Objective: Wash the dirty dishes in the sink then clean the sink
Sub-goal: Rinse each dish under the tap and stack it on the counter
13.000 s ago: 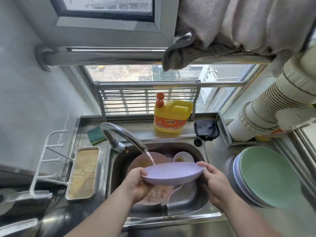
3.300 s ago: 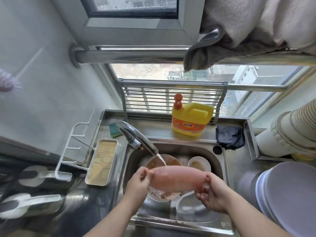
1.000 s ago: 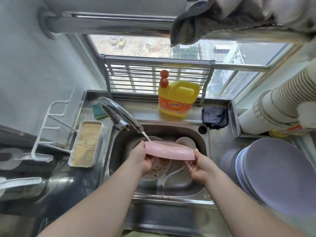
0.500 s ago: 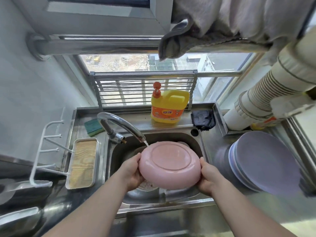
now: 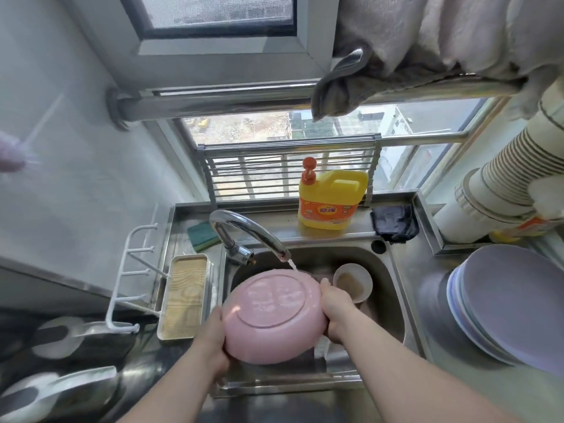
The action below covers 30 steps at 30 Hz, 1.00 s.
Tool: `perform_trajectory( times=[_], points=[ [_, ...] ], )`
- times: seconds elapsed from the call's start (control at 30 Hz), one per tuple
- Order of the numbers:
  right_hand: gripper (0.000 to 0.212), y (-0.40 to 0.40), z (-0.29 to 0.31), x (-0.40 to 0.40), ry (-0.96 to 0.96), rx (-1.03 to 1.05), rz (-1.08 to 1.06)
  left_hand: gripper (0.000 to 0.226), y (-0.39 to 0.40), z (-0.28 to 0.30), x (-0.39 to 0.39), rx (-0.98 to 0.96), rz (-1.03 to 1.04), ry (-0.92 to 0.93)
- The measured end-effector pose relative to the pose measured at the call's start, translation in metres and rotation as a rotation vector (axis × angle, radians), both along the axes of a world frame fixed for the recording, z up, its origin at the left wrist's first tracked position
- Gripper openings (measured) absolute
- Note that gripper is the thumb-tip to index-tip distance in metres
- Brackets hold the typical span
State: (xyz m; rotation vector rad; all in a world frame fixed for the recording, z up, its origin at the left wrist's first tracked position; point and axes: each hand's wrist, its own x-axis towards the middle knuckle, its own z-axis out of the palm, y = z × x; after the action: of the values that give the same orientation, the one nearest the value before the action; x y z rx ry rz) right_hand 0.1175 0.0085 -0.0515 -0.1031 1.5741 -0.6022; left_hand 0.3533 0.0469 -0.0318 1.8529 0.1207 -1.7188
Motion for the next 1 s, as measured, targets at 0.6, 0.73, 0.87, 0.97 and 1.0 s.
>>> perform_trajectory(
  times=[0.6, 0.73, 0.87, 0.97, 1.0],
  points=[
    [0.054, -0.078, 0.022, -0.025, -0.102, 0.092, -0.463, 0.039, -0.031, -0.006, -0.061, 0.023, 0.432, 0.258],
    [0.036, -0.047, 0.001, -0.062, -0.039, 0.055, -0.473, 0.040, -0.048, -0.002, -0.086, -0.046, 0.438, 0.344],
    [0.028, -0.004, -0.009, -0.086, -0.082, 0.155, -0.603, 0.041, -0.064, 0.009, -0.115, -0.152, 0.286, 0.365],
    [0.029, 0.017, -0.007, -0.081, -0.123, 0.154, -0.699, 0.025, -0.069, 0.016, -0.130, -0.206, 0.150, 0.295],
    [0.031, 0.021, -0.003, -0.075, -0.147, 0.132, -0.728, 0.024, -0.070, 0.017, -0.133, -0.212, 0.137, 0.275]
  ],
)
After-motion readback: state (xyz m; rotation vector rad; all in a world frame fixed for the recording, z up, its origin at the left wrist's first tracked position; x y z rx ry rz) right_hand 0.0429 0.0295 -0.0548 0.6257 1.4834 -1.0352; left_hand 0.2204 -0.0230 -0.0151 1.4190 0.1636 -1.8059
